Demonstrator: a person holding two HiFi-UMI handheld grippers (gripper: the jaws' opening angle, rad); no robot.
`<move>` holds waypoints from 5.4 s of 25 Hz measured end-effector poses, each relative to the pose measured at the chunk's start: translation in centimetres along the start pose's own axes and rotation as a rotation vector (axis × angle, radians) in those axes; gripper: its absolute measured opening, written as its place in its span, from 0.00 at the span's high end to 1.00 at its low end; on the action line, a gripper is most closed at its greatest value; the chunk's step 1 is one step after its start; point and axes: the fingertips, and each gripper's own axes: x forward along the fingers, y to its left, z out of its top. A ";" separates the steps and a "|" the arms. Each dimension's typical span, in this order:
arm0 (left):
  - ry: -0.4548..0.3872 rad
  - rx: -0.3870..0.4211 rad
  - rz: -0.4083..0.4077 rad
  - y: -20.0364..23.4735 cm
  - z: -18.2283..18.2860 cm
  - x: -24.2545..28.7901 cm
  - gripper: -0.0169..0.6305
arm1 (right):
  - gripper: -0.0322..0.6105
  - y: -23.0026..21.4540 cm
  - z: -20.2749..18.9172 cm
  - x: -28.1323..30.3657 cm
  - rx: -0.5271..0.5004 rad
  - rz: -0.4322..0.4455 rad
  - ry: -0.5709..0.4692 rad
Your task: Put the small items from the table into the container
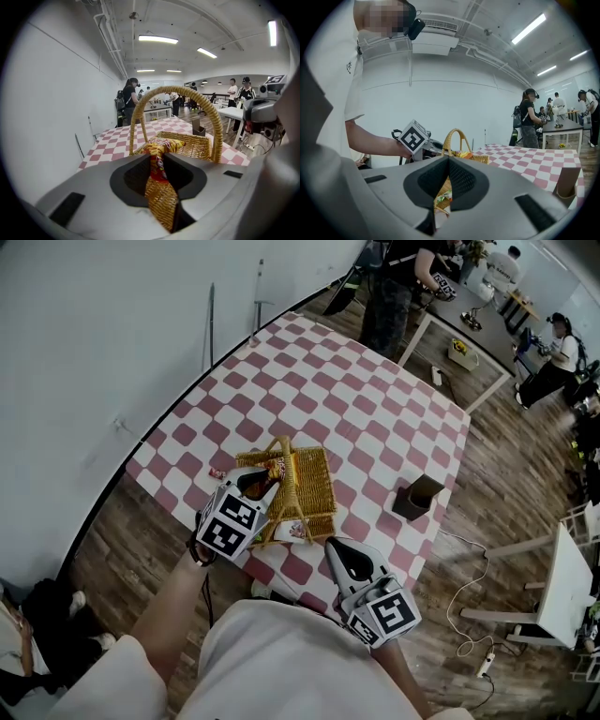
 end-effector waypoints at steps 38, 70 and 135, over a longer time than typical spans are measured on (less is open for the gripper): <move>0.053 0.027 0.040 0.1 0.0 -0.6 0.73 | 0.93 0.5 -0.1 -0.2 -0.001 0.007 0.002; -0.269 -0.405 0.095 2.7 -0.6 -10.9 0.90 | 0.93 2.8 1.0 1.5 -0.027 0.080 -0.006; -0.096 -0.394 0.257 3.7 -16.3 -11.8 0.94 | 0.93 9.4 -2.0 7.2 -0.073 0.241 0.092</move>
